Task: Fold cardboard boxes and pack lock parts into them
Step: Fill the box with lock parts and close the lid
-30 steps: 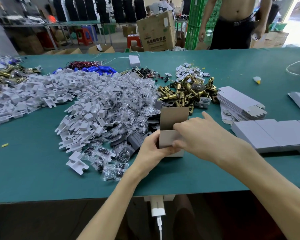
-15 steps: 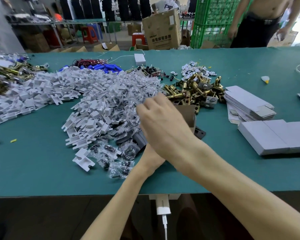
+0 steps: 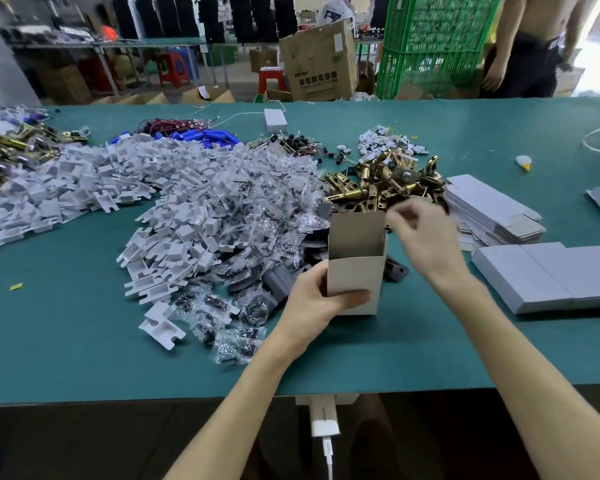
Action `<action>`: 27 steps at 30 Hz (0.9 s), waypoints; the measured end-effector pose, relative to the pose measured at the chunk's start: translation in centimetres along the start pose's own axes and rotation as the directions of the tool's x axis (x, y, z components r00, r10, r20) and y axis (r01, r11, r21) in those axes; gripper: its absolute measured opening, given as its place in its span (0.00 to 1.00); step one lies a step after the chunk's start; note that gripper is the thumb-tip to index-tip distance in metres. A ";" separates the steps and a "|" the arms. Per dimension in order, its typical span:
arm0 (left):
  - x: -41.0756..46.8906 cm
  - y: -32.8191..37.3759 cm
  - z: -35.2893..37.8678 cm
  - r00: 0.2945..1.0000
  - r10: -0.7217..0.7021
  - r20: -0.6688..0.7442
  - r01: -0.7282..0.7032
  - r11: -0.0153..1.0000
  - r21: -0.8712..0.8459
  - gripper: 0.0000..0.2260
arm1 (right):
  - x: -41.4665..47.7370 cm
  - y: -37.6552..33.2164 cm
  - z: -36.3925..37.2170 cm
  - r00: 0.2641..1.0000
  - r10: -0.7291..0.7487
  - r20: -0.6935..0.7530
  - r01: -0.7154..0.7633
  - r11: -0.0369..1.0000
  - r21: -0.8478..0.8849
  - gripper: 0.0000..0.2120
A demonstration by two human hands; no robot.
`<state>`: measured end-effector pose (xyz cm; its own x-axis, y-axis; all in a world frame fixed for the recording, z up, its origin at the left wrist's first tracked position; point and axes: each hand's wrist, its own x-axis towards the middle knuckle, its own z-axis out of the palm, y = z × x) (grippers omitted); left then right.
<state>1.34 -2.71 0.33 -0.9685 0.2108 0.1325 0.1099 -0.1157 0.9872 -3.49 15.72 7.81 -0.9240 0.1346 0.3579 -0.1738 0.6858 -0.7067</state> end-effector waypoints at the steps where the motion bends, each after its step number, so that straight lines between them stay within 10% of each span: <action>1: 0.0 0.1 0.0 1.000 0.002 0.000 -0.002 1.000 -0.009 0.18 | -0.4 1.9 0.6 0.997 0.051 0.063 -0.047 0.997 -0.062 0.09; 15: -0.2 0.3 0.2 1.000 0.016 0.009 -0.016 1.000 -0.019 0.18 | -2.4 5.0 1.3 0.932 0.068 0.357 0.058 0.942 -0.331 0.15; 27: -0.3 0.4 0.2 0.999 0.040 0.011 -0.039 0.999 -0.034 0.19 | -3.1 5.2 0.7 0.990 -0.017 0.138 0.063 0.939 -0.339 0.09</action>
<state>1.71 -2.61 0.68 -0.9608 0.2171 0.1724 0.1399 -0.1572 0.9776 -1.75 18.41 2.59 -0.9591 0.0231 0.2821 -0.1060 0.8949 -0.4334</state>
